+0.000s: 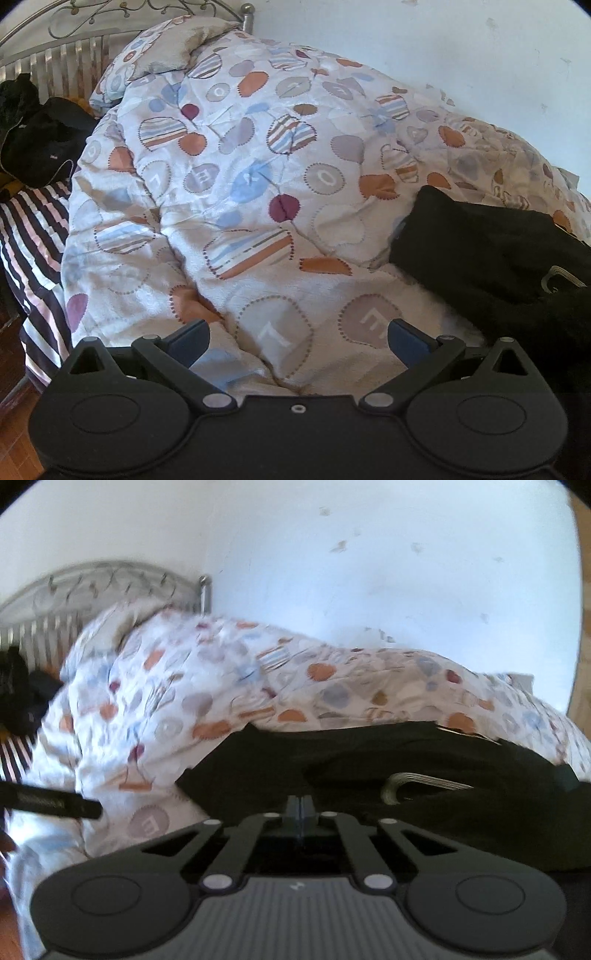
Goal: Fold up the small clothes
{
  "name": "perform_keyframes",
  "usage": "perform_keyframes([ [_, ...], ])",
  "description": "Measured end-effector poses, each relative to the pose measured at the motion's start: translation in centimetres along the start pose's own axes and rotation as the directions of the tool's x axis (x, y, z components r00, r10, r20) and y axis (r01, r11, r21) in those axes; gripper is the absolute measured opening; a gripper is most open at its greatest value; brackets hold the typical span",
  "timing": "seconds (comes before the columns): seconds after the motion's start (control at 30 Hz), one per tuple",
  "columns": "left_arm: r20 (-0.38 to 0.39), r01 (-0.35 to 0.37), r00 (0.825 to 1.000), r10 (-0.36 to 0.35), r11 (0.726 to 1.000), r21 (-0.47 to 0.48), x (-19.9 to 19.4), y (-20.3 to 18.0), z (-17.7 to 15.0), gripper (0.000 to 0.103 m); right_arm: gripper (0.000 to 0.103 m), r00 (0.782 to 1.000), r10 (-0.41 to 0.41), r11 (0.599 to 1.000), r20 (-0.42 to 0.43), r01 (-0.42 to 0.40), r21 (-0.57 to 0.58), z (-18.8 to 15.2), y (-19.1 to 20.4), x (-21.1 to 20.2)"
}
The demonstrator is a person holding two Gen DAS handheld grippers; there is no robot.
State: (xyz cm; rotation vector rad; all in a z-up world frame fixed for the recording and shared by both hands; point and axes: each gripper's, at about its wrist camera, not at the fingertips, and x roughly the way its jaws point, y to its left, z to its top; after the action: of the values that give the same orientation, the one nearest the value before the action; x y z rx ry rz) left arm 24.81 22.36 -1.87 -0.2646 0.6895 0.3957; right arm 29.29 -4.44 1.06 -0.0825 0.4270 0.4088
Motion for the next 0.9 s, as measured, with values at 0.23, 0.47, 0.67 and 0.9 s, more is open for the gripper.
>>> perform_keyframes([
  [0.23,-0.015,0.004,1.000,-0.003,0.998,0.055,0.1,-1.5,-0.5,0.102,0.000,0.998,-0.022,0.969,-0.063,0.037,0.246,-1.7,-9.2,-3.9],
  [0.47,-0.036,-0.007,0.999,0.009,0.997,0.072,0.1,-1.6,-1.1,0.102,0.046,0.989,0.074,0.875,-0.131,-0.002,0.484,-5.4,-14.5,-4.8],
  [0.67,-0.043,-0.005,0.999,0.009,0.996,0.089,0.1,-2.0,-1.2,0.102,0.069,0.983,0.128,0.852,-0.132,-0.041,0.522,-5.7,-14.6,-3.9],
  [0.9,-0.059,-0.025,0.998,0.029,0.997,0.079,0.2,-2.1,-0.6,0.102,0.097,0.987,0.087,0.961,-0.132,-0.049,0.271,-2.3,-6.5,-0.2],
])
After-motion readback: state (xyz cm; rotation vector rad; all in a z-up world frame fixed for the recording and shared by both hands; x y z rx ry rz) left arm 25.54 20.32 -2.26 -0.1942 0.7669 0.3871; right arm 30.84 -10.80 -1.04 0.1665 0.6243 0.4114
